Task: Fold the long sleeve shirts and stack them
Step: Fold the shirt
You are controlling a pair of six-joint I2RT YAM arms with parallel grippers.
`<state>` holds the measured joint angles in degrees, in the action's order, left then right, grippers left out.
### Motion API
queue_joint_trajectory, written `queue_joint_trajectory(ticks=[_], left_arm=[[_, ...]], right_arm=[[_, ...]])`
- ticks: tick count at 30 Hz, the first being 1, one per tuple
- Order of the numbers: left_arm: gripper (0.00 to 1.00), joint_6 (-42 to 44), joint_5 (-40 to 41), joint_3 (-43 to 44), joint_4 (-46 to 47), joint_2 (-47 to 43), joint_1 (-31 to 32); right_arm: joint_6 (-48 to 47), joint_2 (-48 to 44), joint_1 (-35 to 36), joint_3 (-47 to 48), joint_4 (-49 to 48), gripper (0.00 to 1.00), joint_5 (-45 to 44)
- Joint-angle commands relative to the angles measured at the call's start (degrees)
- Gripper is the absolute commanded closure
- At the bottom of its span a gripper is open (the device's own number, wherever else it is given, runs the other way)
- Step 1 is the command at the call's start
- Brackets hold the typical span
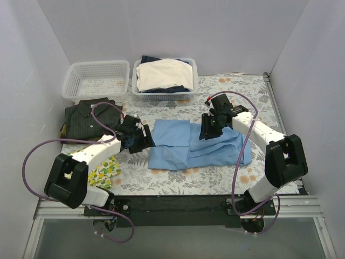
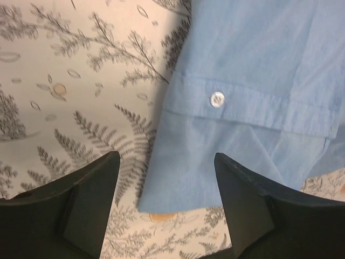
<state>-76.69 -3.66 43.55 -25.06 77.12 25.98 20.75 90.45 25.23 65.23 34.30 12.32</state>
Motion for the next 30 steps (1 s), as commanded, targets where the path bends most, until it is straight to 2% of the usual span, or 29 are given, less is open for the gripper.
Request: queue_joint_trajectory(ticks=[1, 6, 10, 13, 16, 17, 20, 21, 26, 30], left_arm=[[0.30, 3.12, -7.66, -0.75, 10.36, 4.43, -3.56], [0.33, 2.94, -14.61, -0.04, 18.27, 11.28, -5.67], [0.43, 2.24, -19.09, -1.27, 22.33, 17.87, -6.82], [0.52, 1.45, -20.07, -2.85, 24.61, 19.64, -7.78], [0.65, 1.10, -20.95, -4.17, 26.38, 21.22, -9.10], [0.76, 0.75, -21.56, -4.00, 25.86, 21.66, -9.62], [0.91, 0.48, -21.31, -3.82, 25.41, 21.14, -9.98], [1.00, 0.57, -21.30, -3.30, 25.41, 21.14, -10.07], [1.00, 2.33, -21.04, -0.84, 20.68, 20.70, -10.07], [1.00, 4.69, -18.05, 2.15, 14.53, 18.33, -10.07]], right_arm=[[-0.89, -1.07, 0.25, 0.16, -1.17, 0.58, 0.78], [-0.36, -1.86, 0.25, -0.81, -1.17, 0.58, 0.60], [-0.45, -2.21, 0.34, -0.98, -1.26, 0.59, 0.60], [-0.71, -2.56, 0.43, -1.07, -1.26, 0.59, 1.39], [-1.50, -2.30, 1.22, -0.64, -1.61, 0.59, 2.27], [-2.03, -2.04, 1.66, -0.28, -1.70, 0.59, 2.45], [-2.30, -0.73, 3.50, 1.56, -3.45, 0.59, 3.50], [-2.21, -0.20, 4.20, 2.09, -3.72, 0.59, 4.03], [-0.72, 6.82, 5.35, 5.07, -4.95, 0.64, 3.77], [0.34, 11.14, 6.14, 6.48, -2.59, 0.71, 0.70]])
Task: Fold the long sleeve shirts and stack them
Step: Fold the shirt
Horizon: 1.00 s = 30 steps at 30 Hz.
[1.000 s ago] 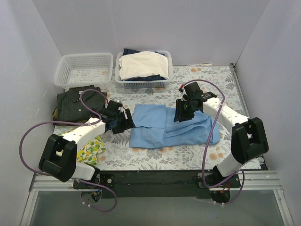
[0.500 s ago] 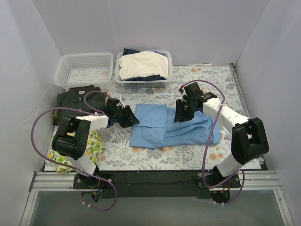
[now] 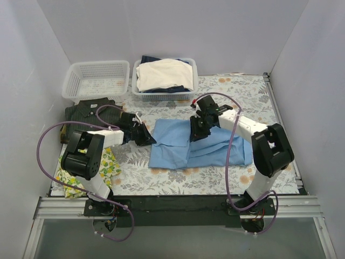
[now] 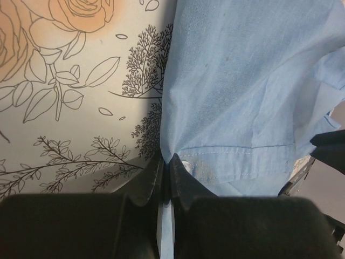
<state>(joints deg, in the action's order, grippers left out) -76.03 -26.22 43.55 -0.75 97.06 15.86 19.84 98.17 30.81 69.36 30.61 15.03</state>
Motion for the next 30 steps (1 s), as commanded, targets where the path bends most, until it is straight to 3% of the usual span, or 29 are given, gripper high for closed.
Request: queue_joint_trajectory(ticks=[1, 8, 18, 25, 30], left_arm=[[1.00, 4.31, 6.34, 3.63, -11.10, -3.00, 0.05], [1.00, 7.38, 9.52, 10.32, -21.65, -7.75, 0.05], [1.00, 8.79, 10.05, 17.43, -28.07, -10.74, 0.05], [1.00, 9.67, 11.98, 22.80, -33.17, -11.98, 0.05], [1.00, 10.11, 14.61, 25.88, -36.59, -12.50, 0.05]], right_arm=[[1.52, 3.87, 0.83, 2.53, 1.38, 0.72, -2.37], [1.70, 9.40, 3.20, 4.29, 0.59, 0.80, -3.51], [1.61, 15.12, 6.89, 10.44, 0.76, 0.94, -5.00], [3.72, 4.60, 7.07, 7.98, 2.61, 0.94, -14.57], [3.98, -1.84, 5.32, 5.26, 3.75, 0.84, -20.64]])
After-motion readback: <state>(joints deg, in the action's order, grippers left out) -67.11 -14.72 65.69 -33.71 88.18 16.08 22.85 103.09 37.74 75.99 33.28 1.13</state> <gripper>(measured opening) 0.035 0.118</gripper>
